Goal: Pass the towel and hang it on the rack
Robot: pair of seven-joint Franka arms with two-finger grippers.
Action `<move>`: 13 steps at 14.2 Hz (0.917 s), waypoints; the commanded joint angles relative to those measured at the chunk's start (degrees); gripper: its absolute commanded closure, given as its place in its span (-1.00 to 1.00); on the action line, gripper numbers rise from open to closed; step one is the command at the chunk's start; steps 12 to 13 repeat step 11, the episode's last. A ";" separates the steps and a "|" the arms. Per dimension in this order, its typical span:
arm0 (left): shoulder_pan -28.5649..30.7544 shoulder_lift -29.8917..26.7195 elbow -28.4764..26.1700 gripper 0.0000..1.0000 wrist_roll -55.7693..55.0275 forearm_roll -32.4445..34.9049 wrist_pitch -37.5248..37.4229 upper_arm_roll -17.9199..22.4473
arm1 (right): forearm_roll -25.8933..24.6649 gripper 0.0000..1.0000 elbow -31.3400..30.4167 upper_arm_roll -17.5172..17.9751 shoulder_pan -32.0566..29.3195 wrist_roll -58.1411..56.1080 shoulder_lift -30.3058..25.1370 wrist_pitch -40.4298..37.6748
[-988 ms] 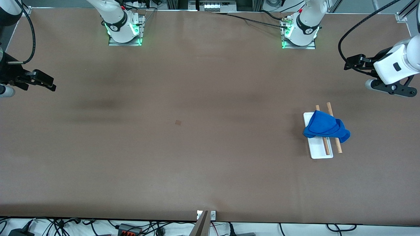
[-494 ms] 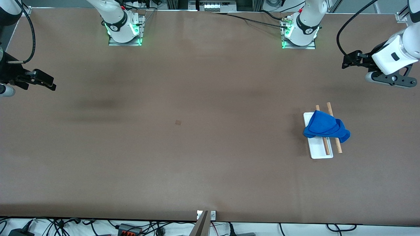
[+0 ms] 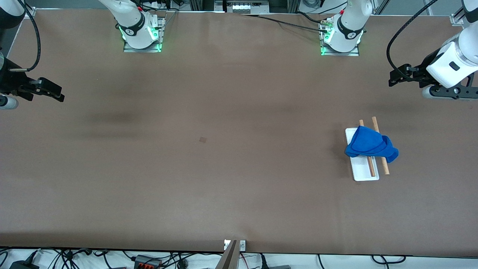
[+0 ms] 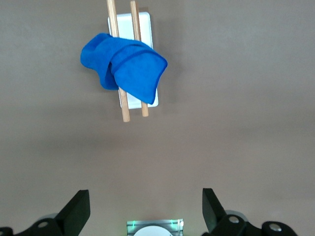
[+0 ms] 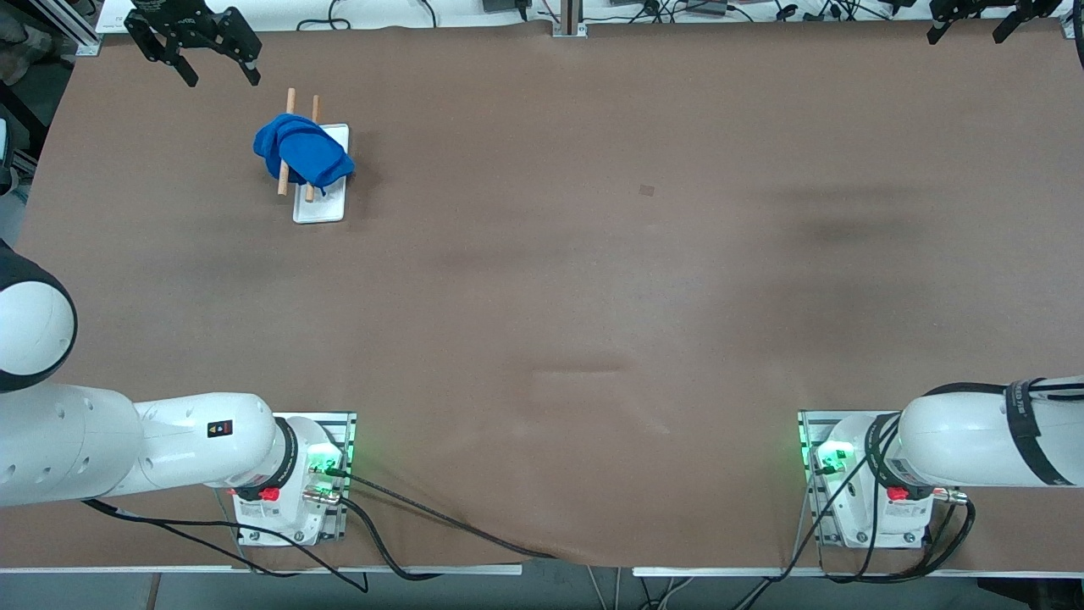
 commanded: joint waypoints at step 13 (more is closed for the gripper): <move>-0.82 -2.28 -1.77 -1.00 -0.46 -0.55 1.19 1.02 | 0.33 -1.00 -1.22 0.33 -0.65 0.05 -1.41 0.72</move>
